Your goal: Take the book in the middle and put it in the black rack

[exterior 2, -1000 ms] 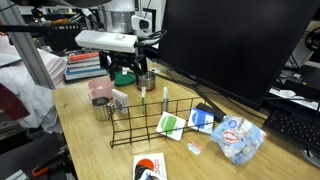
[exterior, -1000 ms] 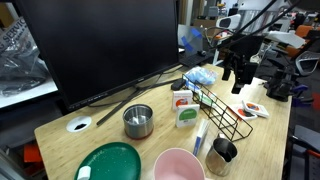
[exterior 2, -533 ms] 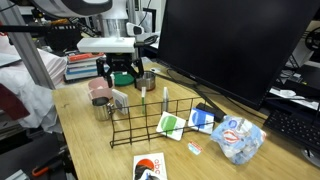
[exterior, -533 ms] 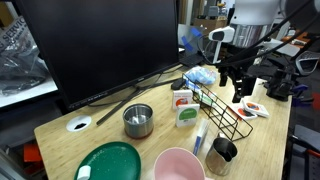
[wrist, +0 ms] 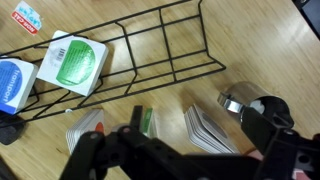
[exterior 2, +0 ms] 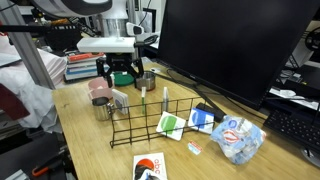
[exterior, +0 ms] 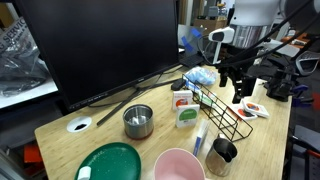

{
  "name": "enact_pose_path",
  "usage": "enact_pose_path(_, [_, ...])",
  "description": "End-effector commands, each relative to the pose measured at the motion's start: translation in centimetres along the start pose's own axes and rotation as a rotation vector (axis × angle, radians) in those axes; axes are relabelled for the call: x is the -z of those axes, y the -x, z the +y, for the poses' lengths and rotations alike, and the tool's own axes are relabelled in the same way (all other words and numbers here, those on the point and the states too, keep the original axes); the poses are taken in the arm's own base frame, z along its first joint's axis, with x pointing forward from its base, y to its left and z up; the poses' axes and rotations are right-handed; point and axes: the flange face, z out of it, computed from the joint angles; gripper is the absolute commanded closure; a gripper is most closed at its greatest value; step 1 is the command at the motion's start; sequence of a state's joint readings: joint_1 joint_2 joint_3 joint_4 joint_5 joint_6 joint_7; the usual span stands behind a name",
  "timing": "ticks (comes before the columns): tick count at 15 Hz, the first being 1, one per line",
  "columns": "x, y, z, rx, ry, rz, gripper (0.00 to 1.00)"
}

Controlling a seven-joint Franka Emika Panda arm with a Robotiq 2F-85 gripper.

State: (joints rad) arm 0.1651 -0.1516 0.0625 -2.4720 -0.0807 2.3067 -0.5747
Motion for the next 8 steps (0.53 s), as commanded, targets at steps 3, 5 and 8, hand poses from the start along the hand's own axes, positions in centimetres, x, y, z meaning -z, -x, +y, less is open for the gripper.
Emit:
enact_pose_path(3, [-1.1, -1.6, -2.4, 0.174, -0.023, -0.061, 0.0])
enact_pose_path(5, [-1.8, -2.7, -3.9, 0.294, -0.045, -0.081, 0.0])
enact_pose_path(8, [-3.2, -3.6, -5.5, 0.425, -0.085, -0.126, 0.0])
